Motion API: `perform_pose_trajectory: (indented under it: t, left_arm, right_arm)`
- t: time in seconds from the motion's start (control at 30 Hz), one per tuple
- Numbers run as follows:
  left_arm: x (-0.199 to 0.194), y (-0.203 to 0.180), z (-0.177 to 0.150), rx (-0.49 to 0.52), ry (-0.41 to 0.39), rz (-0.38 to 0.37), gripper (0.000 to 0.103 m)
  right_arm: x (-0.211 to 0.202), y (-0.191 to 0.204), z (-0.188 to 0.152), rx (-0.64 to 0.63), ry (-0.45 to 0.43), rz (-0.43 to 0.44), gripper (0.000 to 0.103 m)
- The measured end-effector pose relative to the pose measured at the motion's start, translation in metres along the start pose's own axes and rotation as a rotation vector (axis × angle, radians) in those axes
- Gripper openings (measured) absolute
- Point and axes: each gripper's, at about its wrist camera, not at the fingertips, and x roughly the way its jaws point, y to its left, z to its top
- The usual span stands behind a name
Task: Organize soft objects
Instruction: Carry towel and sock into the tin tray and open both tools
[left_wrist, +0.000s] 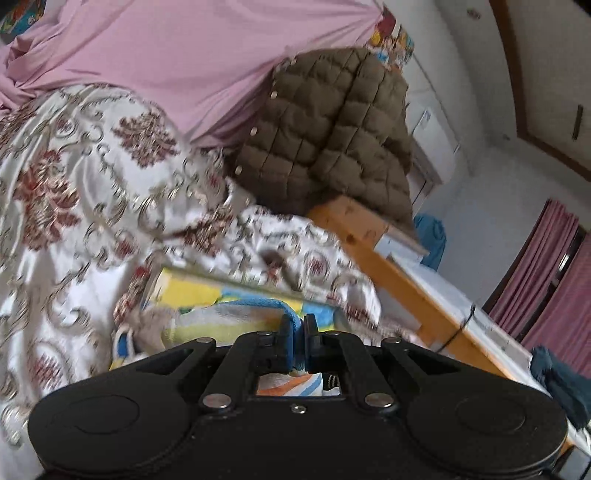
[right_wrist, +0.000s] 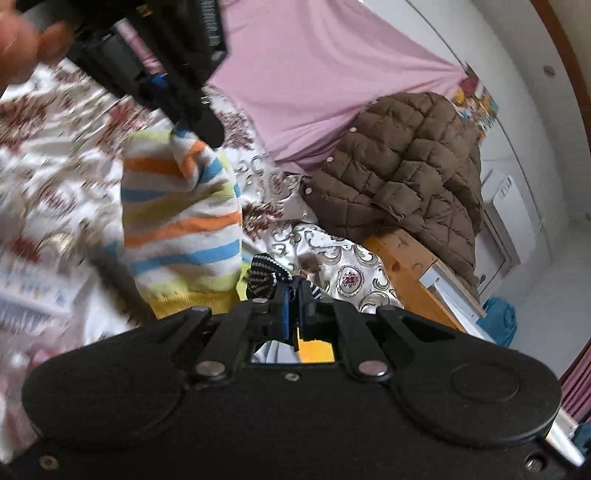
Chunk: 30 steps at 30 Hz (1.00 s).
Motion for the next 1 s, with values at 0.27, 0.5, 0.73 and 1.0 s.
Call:
perform_pose_trajectory:
  t: [0.27, 0.5, 0.73, 1.0]
  left_arm:
    - [0.055, 0.012, 0.012, -0.018, -0.079, -0.097, 0.004]
    - [0.099, 0.034, -0.011, -0.009, -0.010, -0.041, 0.004]
    - [0.129, 0.047, -0.041, 0.011, 0.131, 0.005, 0.005]
    - [0.142, 0.044, -0.053, 0.046, 0.206, 0.049, 0.008]
  right_arm:
    - [0.070, -0.046, -0.004, 0.274, 0.029, 0.049, 0.000]
    - [0.113, -0.059, -0.028, 0.488, 0.121, 0.146, 0.000]
    - [0.133, -0.053, -0.053, 0.575, 0.238, 0.209, 0.000]
    - [0.143, -0.058, -0.066, 0.674, 0.291, 0.272, 0.003]
